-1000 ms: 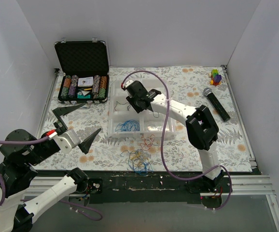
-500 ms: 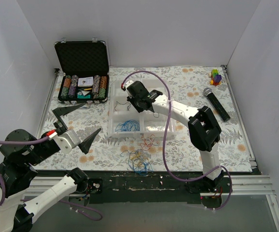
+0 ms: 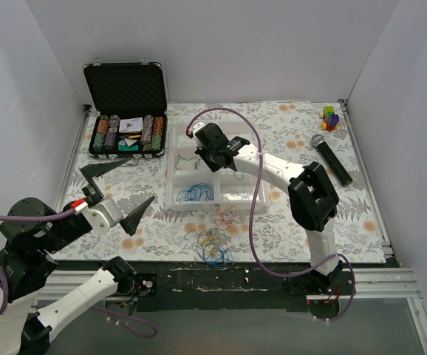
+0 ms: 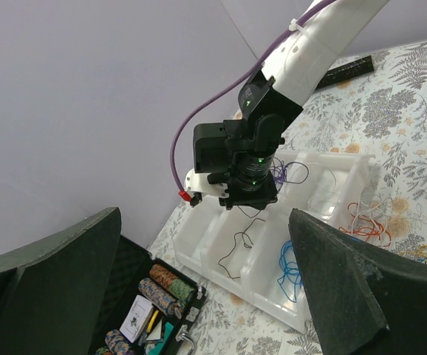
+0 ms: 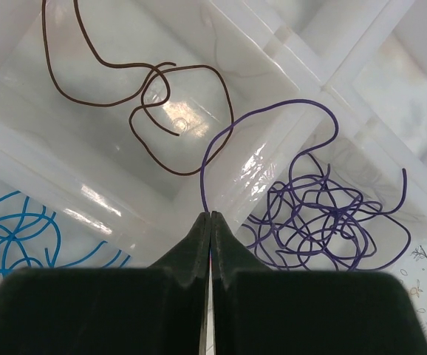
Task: Untangle the cables
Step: Place the cable in the bin.
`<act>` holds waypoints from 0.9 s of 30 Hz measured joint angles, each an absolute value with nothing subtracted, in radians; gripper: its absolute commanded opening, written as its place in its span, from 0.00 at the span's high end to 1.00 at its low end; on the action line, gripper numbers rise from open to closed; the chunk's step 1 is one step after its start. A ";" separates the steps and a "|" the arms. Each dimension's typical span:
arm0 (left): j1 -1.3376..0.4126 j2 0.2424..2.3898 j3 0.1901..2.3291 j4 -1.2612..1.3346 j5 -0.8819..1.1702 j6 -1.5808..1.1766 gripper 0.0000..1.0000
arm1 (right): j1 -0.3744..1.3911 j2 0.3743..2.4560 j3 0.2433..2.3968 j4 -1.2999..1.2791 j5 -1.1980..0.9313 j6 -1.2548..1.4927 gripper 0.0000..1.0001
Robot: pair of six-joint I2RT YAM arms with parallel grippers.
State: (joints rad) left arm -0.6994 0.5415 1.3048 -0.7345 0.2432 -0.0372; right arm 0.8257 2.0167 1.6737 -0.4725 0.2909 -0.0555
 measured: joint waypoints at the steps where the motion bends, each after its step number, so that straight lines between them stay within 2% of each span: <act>1: -0.699 0.542 1.305 -0.735 0.243 -0.037 0.02 | 0.823 2.017 1.674 -0.473 0.288 -0.053 0.99; 10: -0.699 0.542 1.310 -0.738 0.244 -0.037 0.02 | 0.755 2.001 1.679 -0.474 0.286 -0.025 0.99; 16: -0.699 0.542 1.312 -0.738 0.243 -0.037 0.02 | 0.663 1.913 1.625 -0.464 0.278 0.041 0.97; 18: -0.699 0.542 1.312 -0.741 0.243 -0.037 0.02 | 0.637 1.878 1.589 -0.456 0.260 0.054 0.75; 20: -0.699 0.542 1.312 -0.741 0.244 -0.037 0.02 | 0.620 1.854 1.566 -0.449 0.238 0.069 0.59; 25: -0.699 0.542 1.312 -0.741 0.244 -0.037 0.02 | 0.667 1.884 1.633 -0.464 0.210 0.073 0.39; 27: -0.699 0.542 1.312 -0.741 0.243 -0.037 0.02 | 0.683 1.915 1.702 -0.469 0.210 0.078 0.37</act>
State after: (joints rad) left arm -0.6994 0.5415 1.3121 -0.7410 0.2432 -0.0372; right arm 0.6834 1.9148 1.7023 -0.4690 0.2096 0.0784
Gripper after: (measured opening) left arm 0.981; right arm 0.585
